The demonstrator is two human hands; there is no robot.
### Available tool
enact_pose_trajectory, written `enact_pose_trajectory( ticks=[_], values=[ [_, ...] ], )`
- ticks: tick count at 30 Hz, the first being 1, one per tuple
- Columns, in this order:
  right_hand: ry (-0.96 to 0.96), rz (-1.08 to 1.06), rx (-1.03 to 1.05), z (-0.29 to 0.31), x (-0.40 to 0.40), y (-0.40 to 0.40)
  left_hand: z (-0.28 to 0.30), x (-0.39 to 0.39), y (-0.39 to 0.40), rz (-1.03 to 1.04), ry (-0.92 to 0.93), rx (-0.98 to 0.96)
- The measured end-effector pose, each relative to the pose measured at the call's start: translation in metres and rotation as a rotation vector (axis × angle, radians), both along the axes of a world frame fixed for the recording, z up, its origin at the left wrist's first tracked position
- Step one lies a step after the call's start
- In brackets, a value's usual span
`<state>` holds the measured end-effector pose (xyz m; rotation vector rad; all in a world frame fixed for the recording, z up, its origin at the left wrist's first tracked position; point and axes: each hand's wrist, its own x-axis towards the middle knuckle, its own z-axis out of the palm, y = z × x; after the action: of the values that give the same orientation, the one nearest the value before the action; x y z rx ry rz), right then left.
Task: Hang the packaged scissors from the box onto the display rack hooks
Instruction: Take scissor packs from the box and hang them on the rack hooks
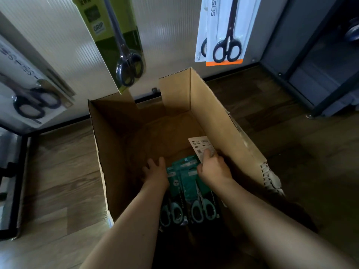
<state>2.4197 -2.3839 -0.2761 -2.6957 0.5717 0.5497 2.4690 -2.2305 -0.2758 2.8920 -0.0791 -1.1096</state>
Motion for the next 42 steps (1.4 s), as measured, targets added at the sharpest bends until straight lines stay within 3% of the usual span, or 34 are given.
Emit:
enact_pose_trajectory(
  ticks=[8,12,14,18,21,23,25,27,32,35,39,42],
  values=[
    [-0.036,-0.019,-0.099,0.012,0.001,-0.001,-0.015,-0.007,0.012,0.452,-0.018,0.035],
    [-0.002,-0.062,-0.061,0.019,-0.003,-0.007,-0.016,-0.01,0.017,0.368,-0.016,-0.009],
    [0.002,-0.069,-0.026,0.023,-0.005,-0.007,-0.009,-0.009,0.011,0.542,0.022,-0.066],
    [-0.034,-0.09,-0.032,0.028,-0.008,-0.008,-0.003,-0.016,0.006,0.387,0.06,0.09],
    [-0.108,-0.089,-0.049,0.029,-0.01,-0.007,0.001,-0.012,0.009,0.256,0.133,0.055],
    [-0.144,-0.073,-0.062,0.03,-0.01,-0.007,0.0,-0.013,0.013,0.312,0.2,0.031],
    [-0.171,-0.068,-0.069,0.032,-0.009,-0.005,-0.001,-0.014,0.015,0.459,0.2,-0.062],
    [-0.216,-0.07,-0.065,0.036,-0.009,-0.003,0.005,-0.017,0.014,0.429,0.174,-0.067],
    [-0.383,-0.116,0.002,0.053,-0.008,0.007,0.025,-0.002,0.01,0.588,-0.035,-0.342],
    [-0.579,-0.141,0.067,0.066,-0.005,0.011,0.056,0.012,0.004,0.546,-0.119,-0.524],
    [-0.801,-0.213,0.202,0.091,0.002,0.013,0.113,0.027,-0.005,0.342,-0.418,-0.783],
    [-0.966,-0.358,0.401,0.117,0.011,0.011,0.145,0.03,-0.008,0.351,-0.542,-1.021]
  ],
)
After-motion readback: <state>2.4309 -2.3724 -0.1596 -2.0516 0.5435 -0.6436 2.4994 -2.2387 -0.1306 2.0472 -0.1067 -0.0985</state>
